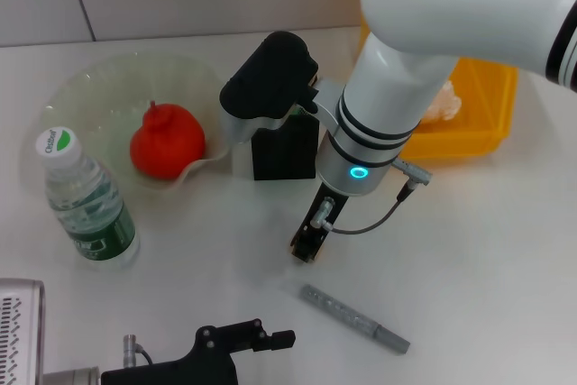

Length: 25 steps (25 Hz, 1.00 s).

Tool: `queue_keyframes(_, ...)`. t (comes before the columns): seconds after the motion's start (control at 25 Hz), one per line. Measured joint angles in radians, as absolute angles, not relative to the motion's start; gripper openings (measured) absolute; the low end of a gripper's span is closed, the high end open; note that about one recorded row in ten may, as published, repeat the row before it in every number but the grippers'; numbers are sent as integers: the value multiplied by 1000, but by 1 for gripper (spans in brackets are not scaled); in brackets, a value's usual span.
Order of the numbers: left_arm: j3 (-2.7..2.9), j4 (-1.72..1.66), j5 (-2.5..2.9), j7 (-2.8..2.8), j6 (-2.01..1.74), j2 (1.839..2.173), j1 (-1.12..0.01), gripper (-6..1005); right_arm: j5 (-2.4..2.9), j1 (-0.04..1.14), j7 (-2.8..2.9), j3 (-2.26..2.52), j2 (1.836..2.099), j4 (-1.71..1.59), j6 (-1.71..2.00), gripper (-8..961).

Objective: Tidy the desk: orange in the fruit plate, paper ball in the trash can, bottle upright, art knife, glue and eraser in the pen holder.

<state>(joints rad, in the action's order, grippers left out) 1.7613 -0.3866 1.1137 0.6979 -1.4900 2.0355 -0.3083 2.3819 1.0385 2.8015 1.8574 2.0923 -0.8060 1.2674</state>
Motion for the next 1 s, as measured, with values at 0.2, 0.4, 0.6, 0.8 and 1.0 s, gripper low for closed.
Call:
queue_keyframes(0.2,1761,-385,1114,698,-1492,2035,-307,696,2393,994,2801,1795,2085,-921,1296,255)
queue_keyframes(0.4,1761,-386,1114,698,-1493,2036,-307,696,2445,937,2786,1652,2082,-1088,1364,254)
queue_keyframes(0.6,1761,-387,1114,698,-1494,2033,-307,696,2503,895,2769,1490,2078,-1285,1424,254)
queue_keyframes(0.8,1758,-384,1114,699,-1494,2032,-307,696,2519,895,2727,1376,2075,-1331,1450,257)
queue_keyframes(1.0,1749,-381,1114,702,-1494,2028,-306,696,2575,900,2707,1352,2074,-1290,1413,261)
